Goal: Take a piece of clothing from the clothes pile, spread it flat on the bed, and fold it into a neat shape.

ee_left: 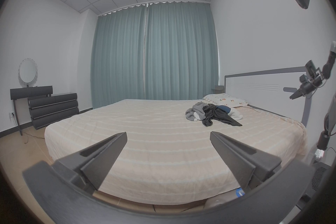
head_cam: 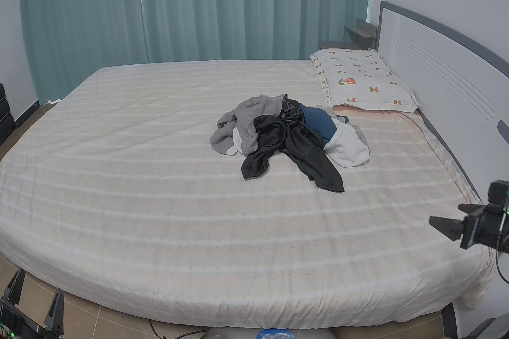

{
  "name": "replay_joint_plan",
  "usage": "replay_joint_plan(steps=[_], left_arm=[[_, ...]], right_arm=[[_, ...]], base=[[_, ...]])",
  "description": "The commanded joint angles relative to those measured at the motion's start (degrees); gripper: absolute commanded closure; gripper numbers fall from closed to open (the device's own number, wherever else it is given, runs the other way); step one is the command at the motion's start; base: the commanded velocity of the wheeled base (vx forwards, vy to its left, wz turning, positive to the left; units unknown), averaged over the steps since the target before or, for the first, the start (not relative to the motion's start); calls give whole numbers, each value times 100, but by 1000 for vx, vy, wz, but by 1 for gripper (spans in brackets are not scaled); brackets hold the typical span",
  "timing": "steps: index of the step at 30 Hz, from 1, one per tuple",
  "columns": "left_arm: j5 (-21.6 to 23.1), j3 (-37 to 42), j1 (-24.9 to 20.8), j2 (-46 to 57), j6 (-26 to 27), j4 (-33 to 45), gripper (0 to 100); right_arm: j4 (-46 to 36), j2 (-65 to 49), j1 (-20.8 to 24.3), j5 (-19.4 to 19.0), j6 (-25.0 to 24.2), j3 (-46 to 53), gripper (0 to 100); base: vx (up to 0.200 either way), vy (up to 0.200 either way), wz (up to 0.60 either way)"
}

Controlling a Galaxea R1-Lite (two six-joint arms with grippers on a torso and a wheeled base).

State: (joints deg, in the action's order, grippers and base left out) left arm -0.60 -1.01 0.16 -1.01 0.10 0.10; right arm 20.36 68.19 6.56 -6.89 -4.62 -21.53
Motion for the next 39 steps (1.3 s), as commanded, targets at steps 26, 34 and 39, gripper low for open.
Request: replay_joint_plan(steps=[26,34,39], left_arm=[[-2,92,2,75,-1,-1,0],[-2,92,2,75,-1,-1,0],[-2,92,2,75,-1,-1,0]], right_arm=[[1040,8711,953,1515,-1436,-6865,0],[258,9361,1093,1814,-1524,-8271,0],[109,9414,1102,1823,-1524,-8491,0]], base=[[0,0,0],[0,0,0],[0,0,0]])
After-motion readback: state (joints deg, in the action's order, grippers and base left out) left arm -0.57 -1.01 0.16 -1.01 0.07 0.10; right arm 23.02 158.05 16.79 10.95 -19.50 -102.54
